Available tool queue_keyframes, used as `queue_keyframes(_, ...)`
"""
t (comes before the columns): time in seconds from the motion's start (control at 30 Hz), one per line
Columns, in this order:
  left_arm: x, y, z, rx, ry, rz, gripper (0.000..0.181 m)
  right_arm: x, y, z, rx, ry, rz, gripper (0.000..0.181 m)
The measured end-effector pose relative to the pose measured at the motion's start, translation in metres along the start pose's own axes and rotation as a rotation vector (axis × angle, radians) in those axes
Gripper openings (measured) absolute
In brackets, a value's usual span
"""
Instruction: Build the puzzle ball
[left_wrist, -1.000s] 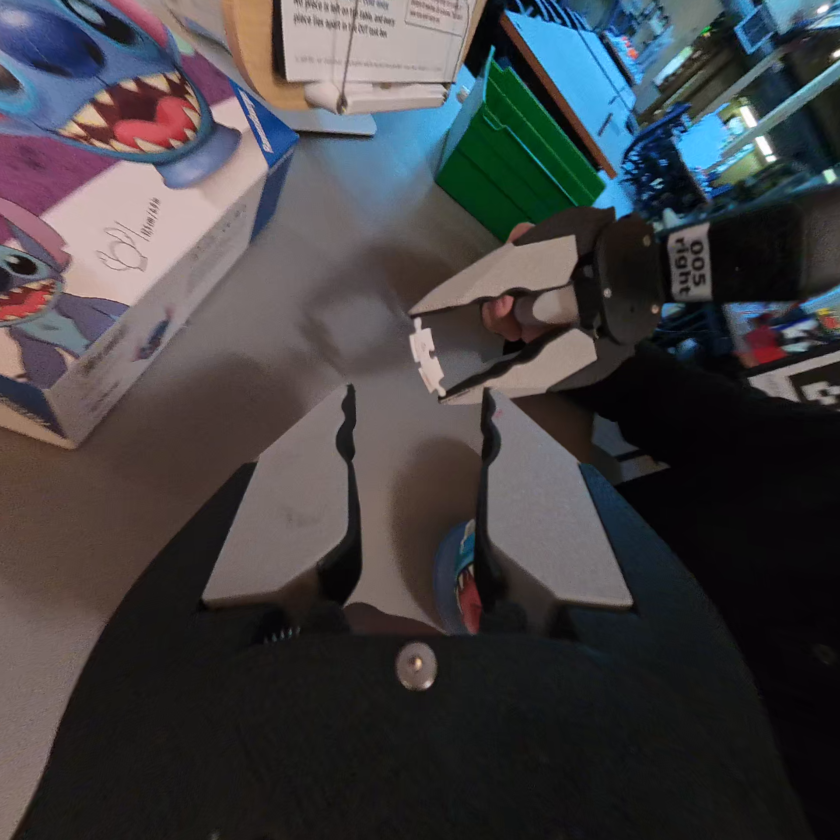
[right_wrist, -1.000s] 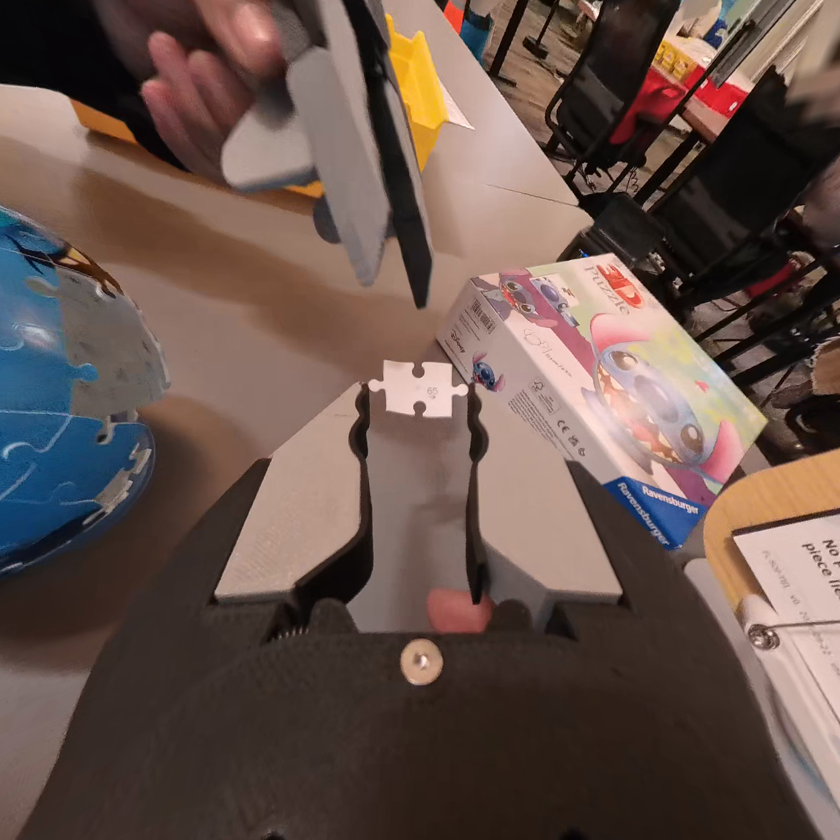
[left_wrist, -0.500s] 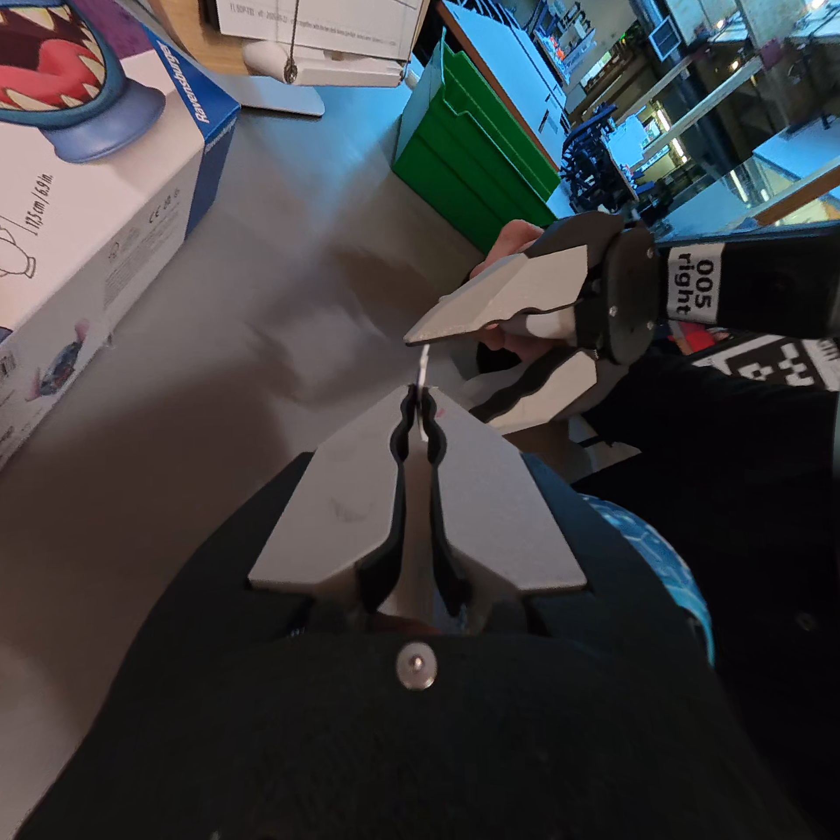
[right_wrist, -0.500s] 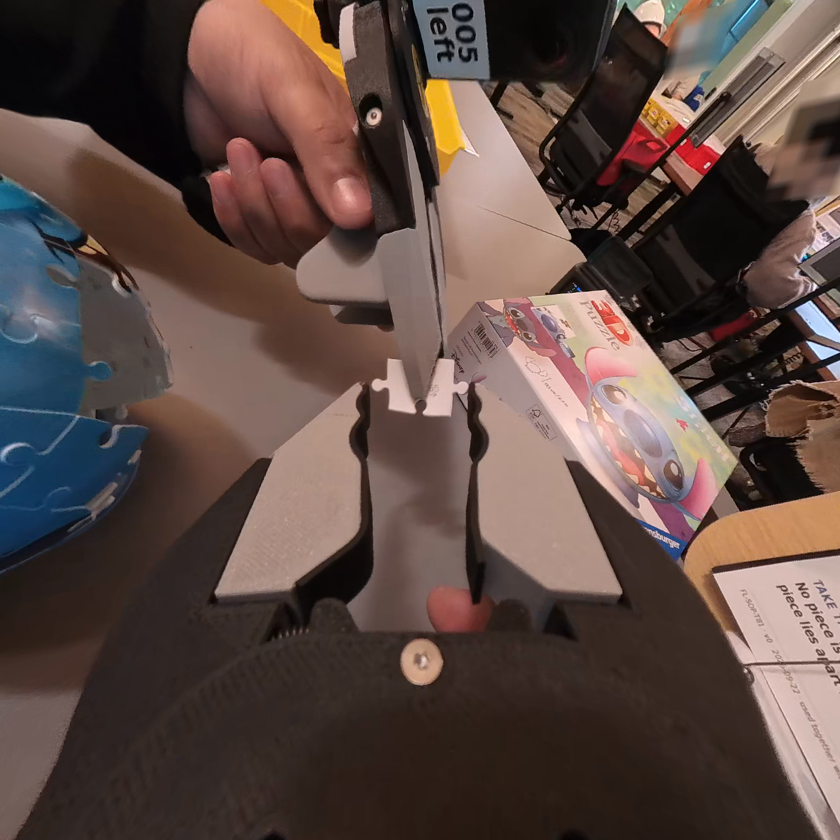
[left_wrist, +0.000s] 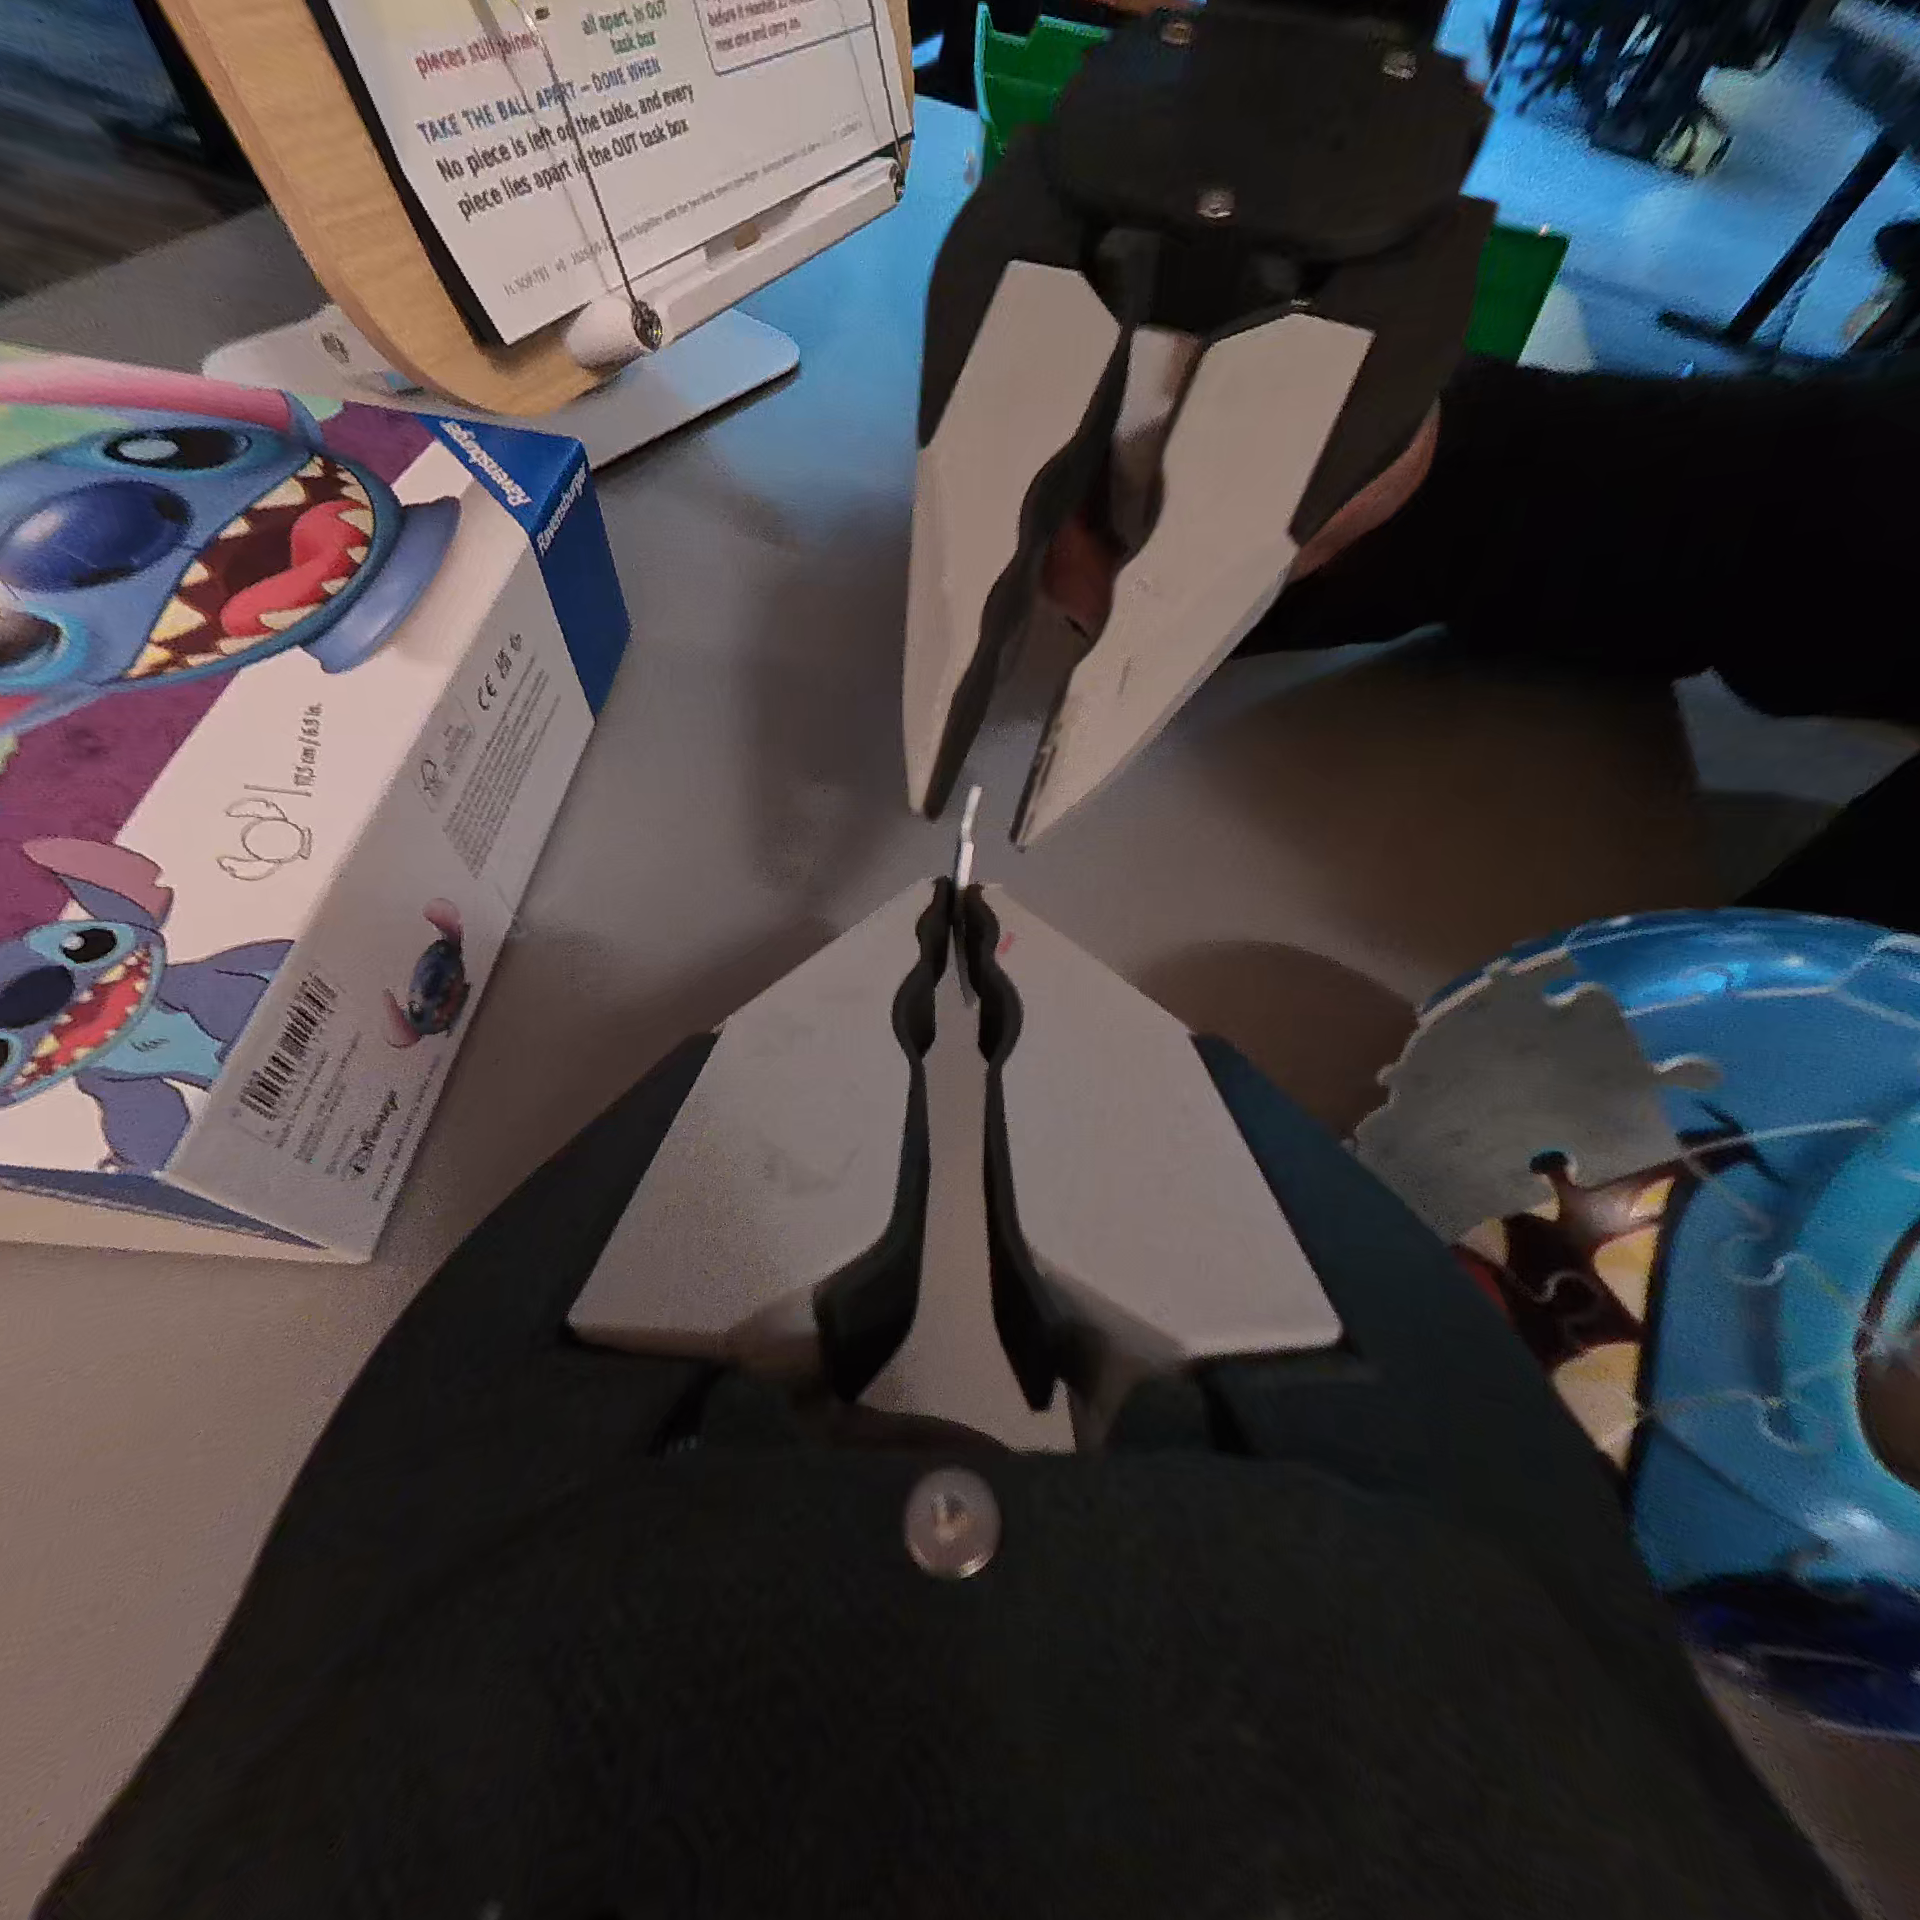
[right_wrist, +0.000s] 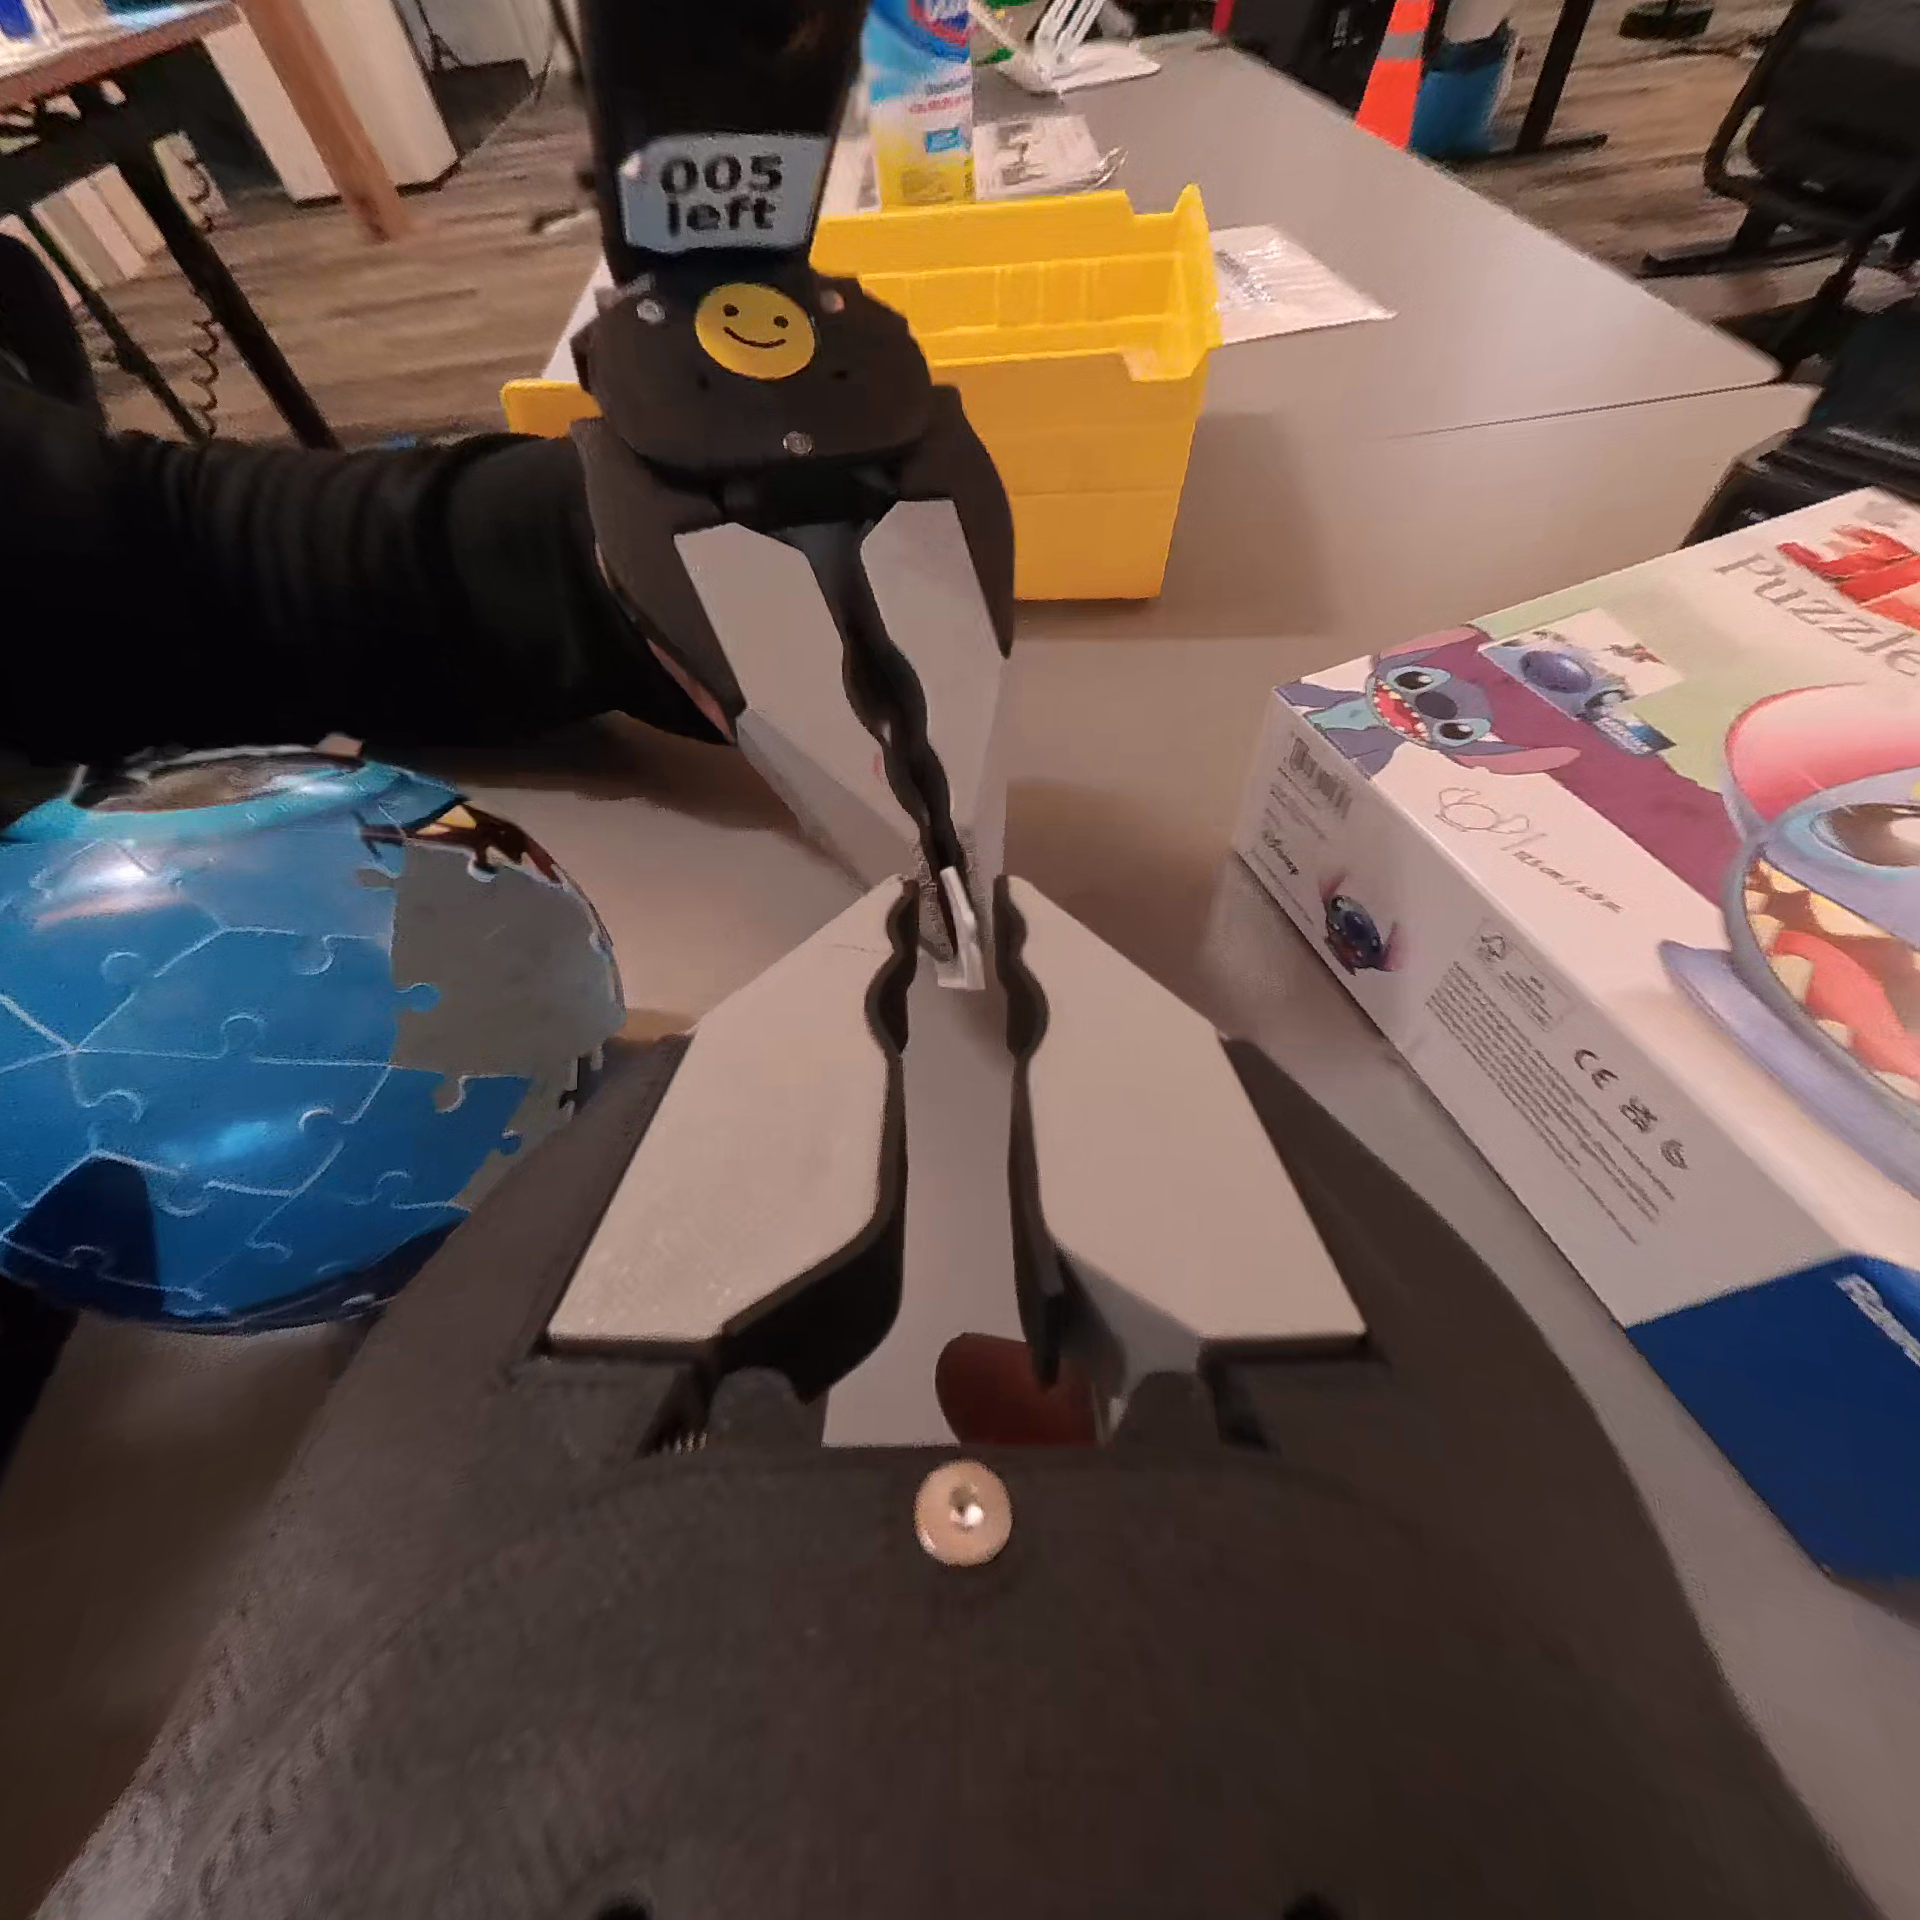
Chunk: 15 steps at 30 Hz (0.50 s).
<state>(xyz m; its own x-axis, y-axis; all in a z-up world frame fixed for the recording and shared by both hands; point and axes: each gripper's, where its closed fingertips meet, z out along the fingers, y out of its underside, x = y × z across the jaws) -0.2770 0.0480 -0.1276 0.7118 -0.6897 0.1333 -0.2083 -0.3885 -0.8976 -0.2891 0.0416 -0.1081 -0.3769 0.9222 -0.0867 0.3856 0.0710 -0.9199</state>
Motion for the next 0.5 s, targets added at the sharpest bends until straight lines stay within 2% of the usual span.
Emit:
queue_keyframes(0.07, -0.001, 0.001, -0.001, 0.006, -0.024, 0.062, 0.000, 0.000, 0.003, 0.007, -0.030, -0.023, -0.017, 0.010)
queue_keyframes(0.1, -0.003, 0.001, -0.002, 0.010, -0.044, 0.081, 0.000, 0.000, 0.003, 0.008, -0.029, -0.035, -0.025, 0.004)
queue_keyframes(0.23, -0.002, 0.005, -0.003, 0.039, -0.030, 0.085, 0.000, -0.002, 0.006, 0.013, -0.064, -0.093, -0.039, 0.001)
queue_keyframes(0.33, -0.003, 0.011, -0.002, 0.024, -0.028, 0.048, 0.003, 0.000, 0.012, 0.016, -0.103, -0.081, -0.065, 0.000)
queue_keyframes(0.37, -0.004, 0.013, -0.002, 0.010, -0.033, 0.026, 0.009, -0.001, 0.015, 0.016, -0.122, -0.082, -0.060, 0.000)
queue_keyframes(0.43, -0.009, 0.021, -0.005, -0.050, -0.073, 0.011, 0.040, -0.004, 0.016, 0.012, -0.135, -0.088, -0.025, 0.000)
queue_keyframes(0.5, -0.010, 0.026, -0.015, -0.077, -0.097, -0.006, 0.046, -0.014, 0.015, 0.006, -0.133, -0.121, 0.021, 0.000)
